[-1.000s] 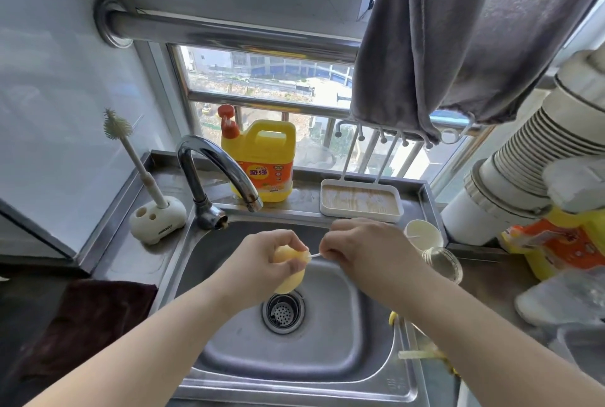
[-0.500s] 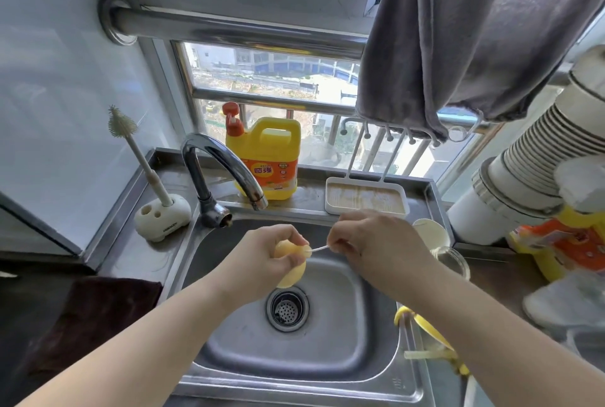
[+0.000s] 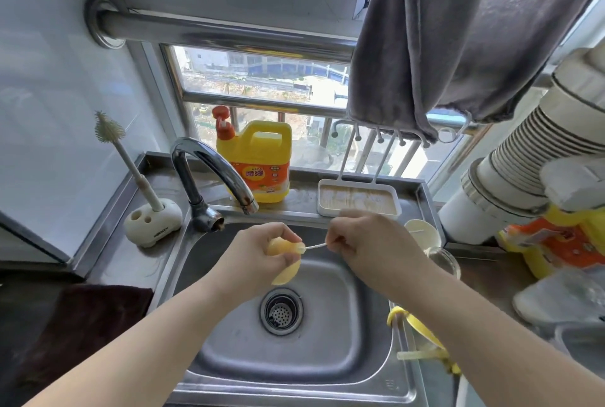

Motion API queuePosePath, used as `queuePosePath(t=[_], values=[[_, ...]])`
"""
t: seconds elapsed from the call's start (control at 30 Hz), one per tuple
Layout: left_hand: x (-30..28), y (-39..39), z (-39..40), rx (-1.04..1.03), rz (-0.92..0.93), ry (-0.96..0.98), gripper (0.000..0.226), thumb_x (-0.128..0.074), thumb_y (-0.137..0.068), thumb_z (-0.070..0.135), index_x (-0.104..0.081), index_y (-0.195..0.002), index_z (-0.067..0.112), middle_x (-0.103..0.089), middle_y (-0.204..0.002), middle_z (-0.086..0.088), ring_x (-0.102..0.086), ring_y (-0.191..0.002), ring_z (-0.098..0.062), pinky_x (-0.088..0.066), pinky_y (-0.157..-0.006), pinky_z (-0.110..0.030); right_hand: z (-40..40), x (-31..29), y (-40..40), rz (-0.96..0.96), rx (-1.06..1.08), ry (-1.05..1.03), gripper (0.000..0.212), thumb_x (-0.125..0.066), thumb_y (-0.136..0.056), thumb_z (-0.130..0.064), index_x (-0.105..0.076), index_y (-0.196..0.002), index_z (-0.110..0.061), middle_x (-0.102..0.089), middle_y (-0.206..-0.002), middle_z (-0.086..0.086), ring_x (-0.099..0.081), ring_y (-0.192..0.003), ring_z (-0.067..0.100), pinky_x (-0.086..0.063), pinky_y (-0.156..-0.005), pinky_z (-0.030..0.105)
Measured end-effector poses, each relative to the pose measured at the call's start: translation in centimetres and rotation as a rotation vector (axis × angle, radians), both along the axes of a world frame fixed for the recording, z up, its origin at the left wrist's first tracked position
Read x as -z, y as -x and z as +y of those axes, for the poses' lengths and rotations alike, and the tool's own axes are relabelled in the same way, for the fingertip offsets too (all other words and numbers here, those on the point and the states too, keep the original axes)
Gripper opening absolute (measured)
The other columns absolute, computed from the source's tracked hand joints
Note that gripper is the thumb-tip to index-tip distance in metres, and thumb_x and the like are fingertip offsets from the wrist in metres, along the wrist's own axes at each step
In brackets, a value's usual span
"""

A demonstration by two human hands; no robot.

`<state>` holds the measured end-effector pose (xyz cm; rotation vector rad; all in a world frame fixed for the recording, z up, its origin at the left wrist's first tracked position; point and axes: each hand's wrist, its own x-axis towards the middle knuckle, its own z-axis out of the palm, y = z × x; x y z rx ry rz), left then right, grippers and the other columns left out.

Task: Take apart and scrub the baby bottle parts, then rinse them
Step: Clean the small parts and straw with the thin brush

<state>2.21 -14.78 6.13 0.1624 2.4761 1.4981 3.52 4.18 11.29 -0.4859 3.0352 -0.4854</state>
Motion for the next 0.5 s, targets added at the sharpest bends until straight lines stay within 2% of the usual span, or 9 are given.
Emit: queuePosePath(t=[0.07, 0.17, 0.27, 0.37, 0.5], values=[[0.1, 0.0, 0.1, -0.006, -0.012, -0.011, 0.018, -0.073, -0.080, 0.017, -0.064, -0.076, 0.033, -0.068, -0.094, 0.002, -0.058, -0.081, -0.015, -0.042, -0.063, -0.015, 0.7, -0.2, 0.5, 0.036, 0.062, -0.001, 0.010, -0.053, -0.089, -0.020, -0.063, -0.084, -0.021, -0.059, -0.089, -0.007, -0.056, -0.083, 0.017, -0.041, -0.064, 0.027], [-0.1, -0.3, 0.7, 0.004, 0.000, 0.029, 0.018, -0.072, -0.081, 0.018, -0.063, -0.077, 0.034, -0.064, -0.085, 0.009, -0.054, -0.073, -0.007, -0.038, -0.056, -0.010, -0.1, 0.1, 0.2, 0.030, 0.024, -0.053, 0.011, -0.052, -0.090, -0.024, -0.062, -0.087, -0.022, -0.059, -0.093, -0.007, -0.056, -0.084, 0.017, -0.036, -0.062, 0.027], [-0.2, -0.2, 0.5, -0.028, 0.007, 0.055, 0.022, -0.071, -0.081, 0.016, -0.061, -0.073, 0.034, -0.061, -0.079, 0.015, -0.054, -0.071, -0.005, -0.039, -0.054, -0.007, 0.9, -0.5, 0.1, 0.037, 0.104, -0.057, 0.009, -0.055, -0.088, -0.024, -0.063, -0.086, -0.025, -0.059, -0.092, -0.009, -0.057, -0.083, 0.015, -0.039, -0.062, 0.028], [0.1, -0.1, -0.4, -0.076, 0.002, 0.024, 0.018, -0.072, -0.080, 0.015, -0.064, -0.076, 0.030, -0.064, -0.081, 0.010, -0.058, -0.075, -0.010, -0.045, -0.060, -0.015, 3.2, -1.4, 0.1, 0.027, 0.155, 0.014, 0.009, -0.061, -0.086, -0.024, -0.066, -0.082, -0.030, -0.058, -0.085, -0.014, -0.055, -0.080, 0.009, -0.044, -0.064, 0.028], [0.0, -0.5, 0.1, -0.083, -0.006, -0.047, 0.022, -0.075, -0.078, 0.016, -0.067, -0.075, 0.036, -0.067, -0.088, 0.005, -0.061, -0.082, -0.016, -0.049, -0.069, -0.024, 1.8, -1.1, -0.8, -0.046, 0.041, 0.035, 0.010, -0.060, -0.088, -0.029, -0.069, -0.090, -0.032, -0.054, -0.083, -0.021, -0.053, -0.080, 0.002, -0.041, -0.064, 0.023]])
